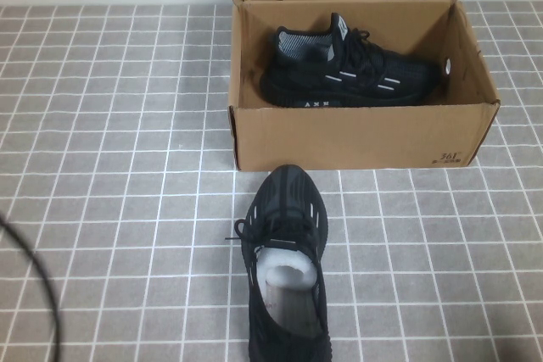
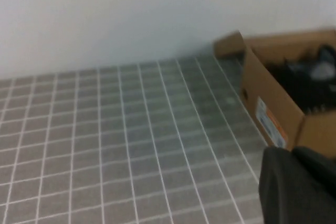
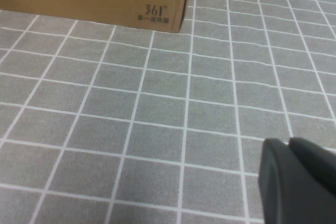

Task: Put shoes into padded shoe box
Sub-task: Pick up the shoe from the table

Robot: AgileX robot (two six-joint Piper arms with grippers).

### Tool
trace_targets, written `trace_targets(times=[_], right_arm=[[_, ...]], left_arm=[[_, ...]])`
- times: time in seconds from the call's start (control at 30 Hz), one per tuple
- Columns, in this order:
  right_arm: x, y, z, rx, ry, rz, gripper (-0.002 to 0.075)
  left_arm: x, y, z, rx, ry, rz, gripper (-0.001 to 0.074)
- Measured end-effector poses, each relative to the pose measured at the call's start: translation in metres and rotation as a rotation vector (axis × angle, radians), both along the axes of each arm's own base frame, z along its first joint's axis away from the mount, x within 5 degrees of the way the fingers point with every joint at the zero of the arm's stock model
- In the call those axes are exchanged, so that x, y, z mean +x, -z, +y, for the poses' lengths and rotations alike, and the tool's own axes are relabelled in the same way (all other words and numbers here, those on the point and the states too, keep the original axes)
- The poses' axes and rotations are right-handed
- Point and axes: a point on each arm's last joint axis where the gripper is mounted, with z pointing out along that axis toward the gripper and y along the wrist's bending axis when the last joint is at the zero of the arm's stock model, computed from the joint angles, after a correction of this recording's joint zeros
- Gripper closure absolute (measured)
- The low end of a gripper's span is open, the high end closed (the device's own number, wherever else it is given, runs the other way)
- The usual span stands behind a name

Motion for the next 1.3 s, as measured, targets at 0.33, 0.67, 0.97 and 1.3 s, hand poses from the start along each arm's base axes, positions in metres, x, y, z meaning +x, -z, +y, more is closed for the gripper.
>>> trace_targets(times=[0.33, 0.67, 0.97, 1.3], right_arm=[[0.000, 0.000, 0.000, 0.000, 0.000, 0.000, 0.0734], [0.000, 0.000, 0.000, 0.000, 0.000, 0.000, 0.0734], [0.000, 0.000, 0.000, 0.000, 0.000, 0.000, 0.0734], [0.000, 0.000, 0.000, -0.002, 0.000, 0.000, 0.0734]], left_arm=[[0.059, -0.017, -0.040, 0.238, 0.563, 0.314, 0.0739], [0.107, 0.001, -0.096, 0.301, 0.873, 0.373, 0.0739], [0.119, 0.043, -0.168, 0.693, 1.046, 0.441, 0.0686], [0.137, 0.084, -0.213, 0.906, 1.056, 0.500, 0.0325]])
